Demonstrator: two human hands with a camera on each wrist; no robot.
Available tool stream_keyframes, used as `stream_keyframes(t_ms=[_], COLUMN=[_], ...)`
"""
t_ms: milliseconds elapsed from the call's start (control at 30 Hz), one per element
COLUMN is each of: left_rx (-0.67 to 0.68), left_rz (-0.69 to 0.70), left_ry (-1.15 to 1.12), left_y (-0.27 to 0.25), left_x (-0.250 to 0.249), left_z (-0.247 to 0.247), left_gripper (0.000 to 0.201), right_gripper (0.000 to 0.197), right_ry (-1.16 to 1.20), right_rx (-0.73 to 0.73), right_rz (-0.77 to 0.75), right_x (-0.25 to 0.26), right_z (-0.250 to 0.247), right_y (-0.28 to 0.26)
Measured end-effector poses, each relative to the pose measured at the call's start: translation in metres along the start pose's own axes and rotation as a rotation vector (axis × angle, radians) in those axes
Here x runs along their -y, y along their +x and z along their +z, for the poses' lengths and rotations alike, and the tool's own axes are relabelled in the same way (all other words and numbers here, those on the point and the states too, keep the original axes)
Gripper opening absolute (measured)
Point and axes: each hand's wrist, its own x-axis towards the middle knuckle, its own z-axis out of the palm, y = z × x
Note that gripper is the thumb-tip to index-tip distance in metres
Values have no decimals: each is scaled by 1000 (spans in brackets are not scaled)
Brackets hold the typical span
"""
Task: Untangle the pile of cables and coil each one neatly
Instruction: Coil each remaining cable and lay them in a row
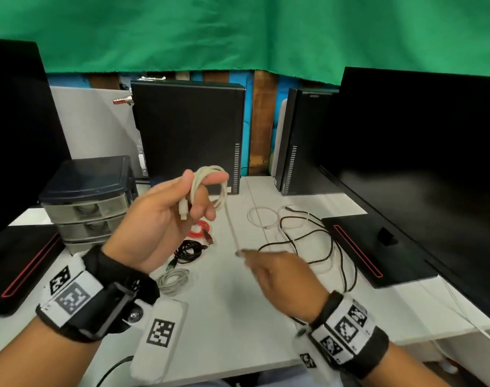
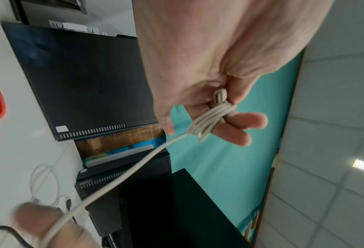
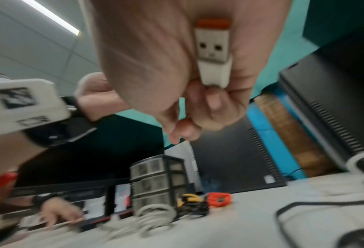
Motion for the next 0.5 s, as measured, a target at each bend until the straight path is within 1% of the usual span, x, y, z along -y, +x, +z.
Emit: stream_keyframes(t_ms=[33, 67, 100, 133, 167, 200, 267, 300, 367, 433, 500], left_rx=[-29, -52, -67, -83, -103, -118, -106, -83, -29, 65, 204], left_rz=[13, 23, 28, 35, 50, 69, 118, 136, 132, 63, -43], left_ry=[12, 38, 88, 192, 350, 526, 824, 921, 1039, 1036, 949], left_y=[1, 2, 3, 4, 5, 6, 6, 5, 3, 1, -2], left_x=[2, 6, 9, 13, 17, 19, 24, 26, 29, 27, 24], left_z=[0, 0, 0, -2, -4, -6, -8, -8, -9, -8, -2], left_gripper=[47, 44, 42, 43, 48, 53, 54, 51, 51, 55, 57], right_gripper=[41, 40, 40, 42, 42, 39, 31, 30, 27, 22, 22], right_ry=[-3, -9, -5, 8, 27, 56, 116, 133, 129, 56, -64], right_rx=[99, 162, 193, 201, 198, 191, 165, 134, 26, -152, -299], right_rz=[-47, -97, -142, -177, -205, -226, -251, -252, -240, -231, -206], right_x=[11, 23, 35, 45, 55, 62, 71, 72, 69, 58, 42], right_z=[7, 10, 10, 7, 2, -6, -25, -36, -56, -72, -85], right_y=[-3, -5, -8, -9, -10, -11, -12, -12, -10, -7, -2])
